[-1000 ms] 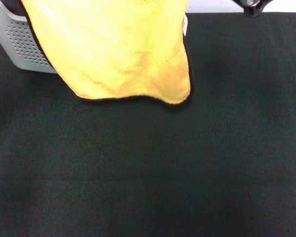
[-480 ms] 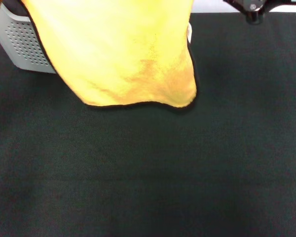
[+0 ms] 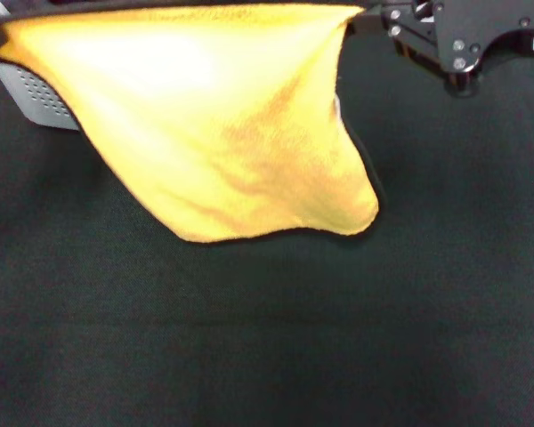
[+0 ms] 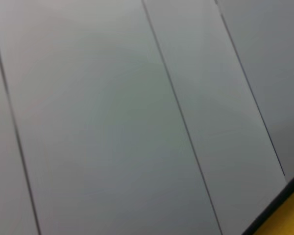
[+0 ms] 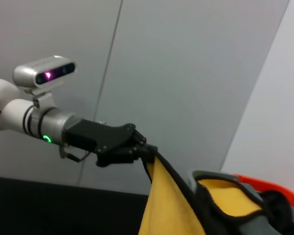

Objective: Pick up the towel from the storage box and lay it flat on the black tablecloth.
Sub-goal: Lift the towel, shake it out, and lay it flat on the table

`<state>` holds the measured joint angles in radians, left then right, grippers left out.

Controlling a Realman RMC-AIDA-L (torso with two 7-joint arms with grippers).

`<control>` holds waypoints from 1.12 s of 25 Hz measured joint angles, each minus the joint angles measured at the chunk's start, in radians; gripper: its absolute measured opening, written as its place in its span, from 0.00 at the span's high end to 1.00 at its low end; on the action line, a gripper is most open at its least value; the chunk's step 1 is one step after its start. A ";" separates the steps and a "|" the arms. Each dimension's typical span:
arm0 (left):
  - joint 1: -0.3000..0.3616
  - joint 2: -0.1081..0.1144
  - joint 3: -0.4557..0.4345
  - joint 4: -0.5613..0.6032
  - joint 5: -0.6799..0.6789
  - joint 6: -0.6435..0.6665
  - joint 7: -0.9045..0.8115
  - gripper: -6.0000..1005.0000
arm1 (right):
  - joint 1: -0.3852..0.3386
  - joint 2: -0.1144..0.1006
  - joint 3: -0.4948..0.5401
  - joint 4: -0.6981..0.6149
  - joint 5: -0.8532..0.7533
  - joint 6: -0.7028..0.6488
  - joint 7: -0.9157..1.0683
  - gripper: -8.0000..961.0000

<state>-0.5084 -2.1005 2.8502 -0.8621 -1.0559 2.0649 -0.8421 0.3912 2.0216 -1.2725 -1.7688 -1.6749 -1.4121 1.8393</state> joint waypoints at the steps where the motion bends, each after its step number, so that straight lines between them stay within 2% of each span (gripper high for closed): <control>1: 0.012 0.000 0.000 0.004 -0.002 0.001 -0.012 0.98 | -0.007 0.000 -0.010 -0.013 0.002 0.000 0.015 0.99; 9: 0.054 0.005 0.002 -0.014 -0.008 0.008 -0.154 0.98 | -0.084 0.000 -0.087 -0.075 0.052 -0.006 0.068 0.98; 17: 0.061 0.007 0.003 -0.068 0.111 0.012 -0.355 0.98 | -0.152 -0.005 -0.071 -0.040 0.151 -0.065 0.082 0.98; 22: 0.051 0.011 0.002 -0.018 0.183 -0.002 -0.378 0.98 | -0.156 -0.007 -0.048 0.101 0.151 -0.073 0.051 0.99; 25: -0.007 0.014 0.000 0.081 0.311 -0.013 -0.268 0.98 | -0.126 -0.008 -0.012 0.251 0.149 -0.074 -0.020 0.99; 28: -0.091 0.018 -0.002 0.195 0.449 -0.028 -0.167 0.98 | -0.085 -0.008 0.044 0.403 0.148 -0.074 -0.093 0.99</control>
<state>-0.5999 -2.0821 2.8482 -0.6666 -0.6069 2.0370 -1.0089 0.3061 2.0135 -1.2284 -1.3661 -1.5265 -1.4859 1.7462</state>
